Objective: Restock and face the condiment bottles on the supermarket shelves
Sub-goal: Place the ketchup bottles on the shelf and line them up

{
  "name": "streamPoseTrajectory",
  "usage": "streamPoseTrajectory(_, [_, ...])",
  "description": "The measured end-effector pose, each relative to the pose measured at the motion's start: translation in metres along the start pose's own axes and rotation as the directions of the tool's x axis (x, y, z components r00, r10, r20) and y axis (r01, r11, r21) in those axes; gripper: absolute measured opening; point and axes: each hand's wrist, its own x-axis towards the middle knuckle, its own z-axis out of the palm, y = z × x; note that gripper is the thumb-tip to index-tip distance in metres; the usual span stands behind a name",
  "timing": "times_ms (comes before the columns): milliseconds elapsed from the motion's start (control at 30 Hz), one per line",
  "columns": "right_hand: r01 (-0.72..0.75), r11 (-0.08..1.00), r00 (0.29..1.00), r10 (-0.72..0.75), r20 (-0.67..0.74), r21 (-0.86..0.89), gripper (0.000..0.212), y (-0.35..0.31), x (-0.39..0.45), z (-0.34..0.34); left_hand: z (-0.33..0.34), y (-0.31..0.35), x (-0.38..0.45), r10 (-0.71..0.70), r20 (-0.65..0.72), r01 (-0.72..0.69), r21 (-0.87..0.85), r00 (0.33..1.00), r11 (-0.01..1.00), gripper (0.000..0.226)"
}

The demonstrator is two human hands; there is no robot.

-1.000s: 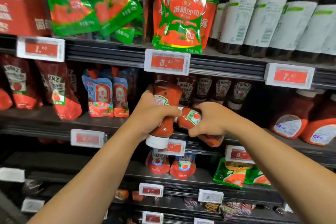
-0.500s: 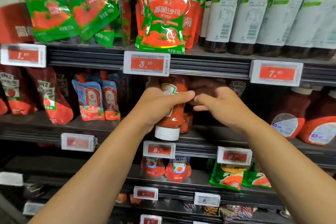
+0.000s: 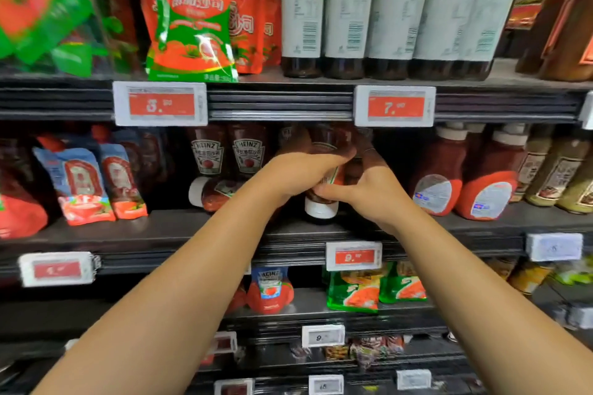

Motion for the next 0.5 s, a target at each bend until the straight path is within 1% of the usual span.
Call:
streamPoseTrajectory(33, [-0.013,1.0,1.0,0.013,-0.023,-0.012,0.081,0.007,0.003,0.001,0.001,0.0,0.005,0.046,0.0,-0.046,0.04,0.999,0.998,0.078])
streamPoseTrajectory(67, [-0.029,0.999,0.999,0.028,-0.038,-0.026,0.079,0.013,0.005,0.002,0.002,0.0,0.008,0.093,0.002,-0.093,0.078,0.996,0.993,0.081])
streamPoseTrajectory(100, [-0.044,0.998,0.998,0.042,-0.047,-0.037,0.079,0.019,0.007,0.003,0.001,0.0,0.011,0.134,0.004,-0.133,0.113,0.991,0.985,0.079])
streamPoseTrajectory(133, [-0.064,0.997,0.997,0.061,-0.055,-0.05,0.085,0.023,0.009,0.005,0.0,-0.001,0.014,0.162,0.0,-0.161,0.142,0.987,0.977,0.072])
streamPoseTrajectory(200, [-0.113,0.991,0.992,0.108,-0.064,-0.078,0.106,0.028,0.015,0.008,-0.003,-0.004,0.018,0.188,-0.012,-0.181,0.202,0.982,0.962,0.06])
streamPoseTrajectory(233, [-0.132,0.988,0.99,0.126,-0.066,-0.081,0.113,0.03,0.017,0.01,-0.005,-0.005,0.02,0.192,-0.015,-0.183,0.242,0.981,0.953,0.058])
streamPoseTrajectory(267, [-0.139,0.988,0.989,0.135,-0.067,-0.073,0.115,0.031,0.02,0.013,-0.006,-0.006,0.023,0.2,-0.025,-0.184,0.296,0.979,0.937,0.06])
streamPoseTrajectory(333, [-0.118,0.992,0.992,0.116,-0.048,-0.038,0.109,0.032,0.026,0.02,-0.008,-0.006,0.027,0.23,-0.07,-0.176,0.441,0.971,0.88,0.067])
streamPoseTrajectory(400, [-0.087,0.996,0.996,0.086,-0.035,-0.029,0.094,0.031,0.034,0.027,-0.01,-0.007,0.03,0.247,-0.123,-0.146,0.534,0.961,0.833,0.068])
streamPoseTrajectory(433, [-0.076,0.996,0.997,0.074,-0.029,-0.052,0.088,0.03,0.038,0.03,-0.01,-0.008,0.032,0.25,-0.144,-0.128,0.563,0.958,0.816,0.069])
streamPoseTrajectory(500, [-0.06,0.983,0.998,0.055,-0.035,-0.172,0.08,0.028,0.042,0.035,-0.011,-0.009,0.034,0.251,-0.163,-0.1,0.617,0.954,0.78,0.079])
